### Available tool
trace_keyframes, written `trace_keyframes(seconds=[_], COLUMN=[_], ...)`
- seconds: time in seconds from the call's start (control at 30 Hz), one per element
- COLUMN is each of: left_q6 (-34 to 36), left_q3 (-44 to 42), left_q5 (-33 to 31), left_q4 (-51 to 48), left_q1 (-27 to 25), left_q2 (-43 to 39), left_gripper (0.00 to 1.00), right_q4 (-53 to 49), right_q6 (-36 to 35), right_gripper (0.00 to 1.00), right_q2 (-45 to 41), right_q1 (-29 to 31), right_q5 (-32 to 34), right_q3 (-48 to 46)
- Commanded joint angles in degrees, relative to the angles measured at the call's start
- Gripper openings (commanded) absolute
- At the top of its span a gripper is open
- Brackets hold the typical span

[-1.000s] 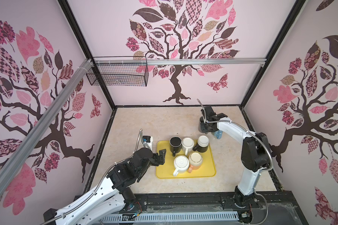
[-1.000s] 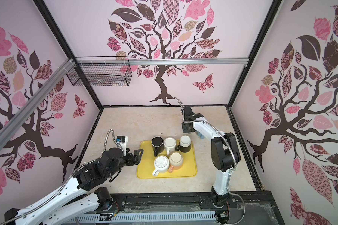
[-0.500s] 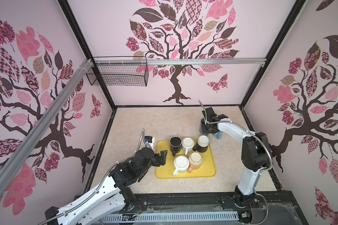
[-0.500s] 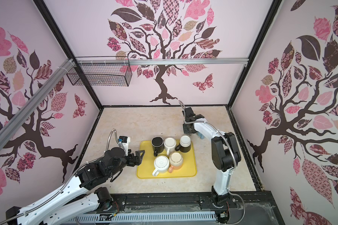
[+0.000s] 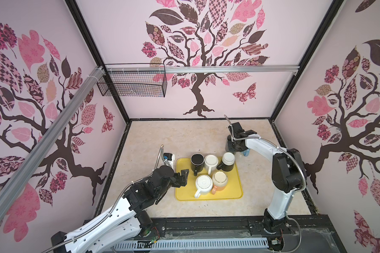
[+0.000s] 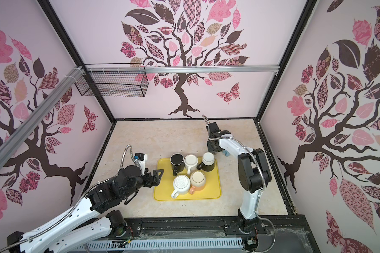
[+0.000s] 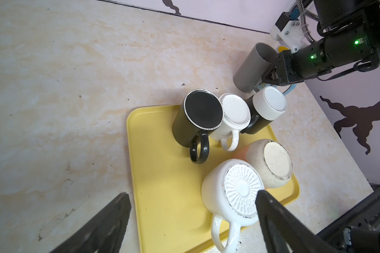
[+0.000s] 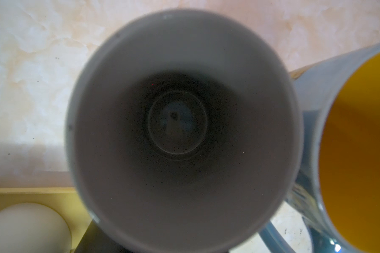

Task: Turn the mug right side up
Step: 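Lower the grey mug upright beside the blue butterfly mug and open the right gripper, then bring the right gripper back over the tray while the left gripper approaches the white mug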

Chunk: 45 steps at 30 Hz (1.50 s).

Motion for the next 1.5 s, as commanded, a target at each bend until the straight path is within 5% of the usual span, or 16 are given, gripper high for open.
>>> trace_keyframes(seconds=[0.0, 0.37, 0.77, 0.93, 1.13, 1.27, 1.47], left_q6=[-0.36, -0.02, -0.11, 0.27, -0.66, -1.35, -3.58], left_q3=[-1.36, -1.53, -2.7, -3.38, -4.2, -5.57, -7.26], left_q5=[0.31, 0.81, 1.9, 2.25, 2.93, 3.6, 5.23], left_q4=[0.3, -0.19, -0.63, -1.3, -3.56, -5.27, -7.57], left_q1=[0.03, 0.03, -0.06, -0.08, -0.06, -0.21, -1.41], left_q2=[-0.51, -1.5, -2.73, -3.13, -5.68, -7.24, -8.96], left_gripper=[0.92, 0.92, 0.91, 0.9, 0.89, 0.89, 0.87], right_q4=[2.71, 1.22, -2.52, -2.99, -0.57, 2.83, 6.17], right_q6=[0.1, 1.82, 3.26, 3.18, 4.26, 5.87, 11.99], right_gripper=[0.04, 0.35, 0.41, 0.42, 0.47, 0.48, 0.48], right_q2=[0.18, -3.05, -15.81, -22.53, -30.02, -36.59, -43.77], right_q1=[-0.53, -0.56, 0.42, 7.22, 24.98, 31.11, 32.01], right_q5=[0.36, -1.0, 1.99, 8.86, 20.77, 16.82, -2.9], right_q3=[1.28, 0.92, -2.37, -5.09, -11.84, -16.01, -20.96])
